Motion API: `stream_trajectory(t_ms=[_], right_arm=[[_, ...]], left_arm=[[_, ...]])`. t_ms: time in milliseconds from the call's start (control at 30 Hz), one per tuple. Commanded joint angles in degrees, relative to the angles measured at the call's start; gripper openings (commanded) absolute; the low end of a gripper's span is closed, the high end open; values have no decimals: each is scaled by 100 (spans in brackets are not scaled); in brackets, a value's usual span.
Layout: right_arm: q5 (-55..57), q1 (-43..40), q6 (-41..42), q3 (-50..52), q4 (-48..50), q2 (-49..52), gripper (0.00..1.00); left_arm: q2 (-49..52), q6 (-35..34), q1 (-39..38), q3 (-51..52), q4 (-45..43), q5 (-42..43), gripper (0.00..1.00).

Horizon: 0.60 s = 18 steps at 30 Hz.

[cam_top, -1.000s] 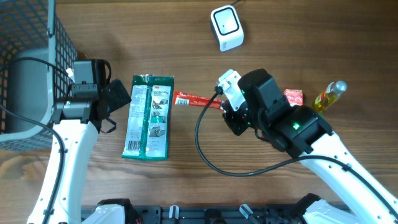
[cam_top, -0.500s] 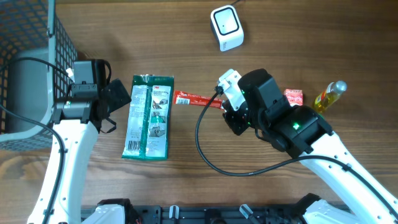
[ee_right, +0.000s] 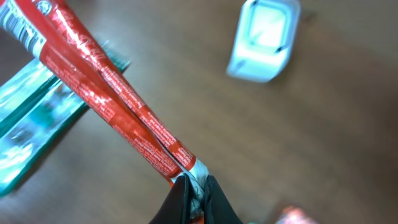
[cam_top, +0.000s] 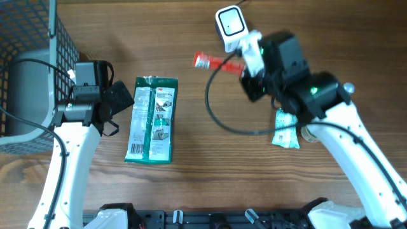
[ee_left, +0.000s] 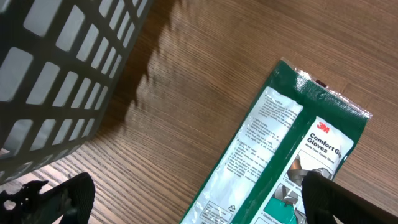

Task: Scan the item barcode
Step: 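Hold the red snack stick's end up to the white scanner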

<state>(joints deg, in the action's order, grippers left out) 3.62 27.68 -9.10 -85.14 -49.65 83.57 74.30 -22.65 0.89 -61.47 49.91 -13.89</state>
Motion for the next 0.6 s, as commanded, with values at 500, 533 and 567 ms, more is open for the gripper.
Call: stream_trajectory(t_ms=[500, 533, 567], right_arm=[[5875, -17, -8002, -299, 7768, 4052, 4], [5875, -17, -8284, -299, 7884, 4175, 4], [5880, -17, -8594, -299, 8037, 4350, 4]], left_arm=[[7, -55, 20, -50, -11, -74, 100], [7, -55, 20, -50, -11, -72, 100], [7, -55, 20, -50, -11, -74, 100]])
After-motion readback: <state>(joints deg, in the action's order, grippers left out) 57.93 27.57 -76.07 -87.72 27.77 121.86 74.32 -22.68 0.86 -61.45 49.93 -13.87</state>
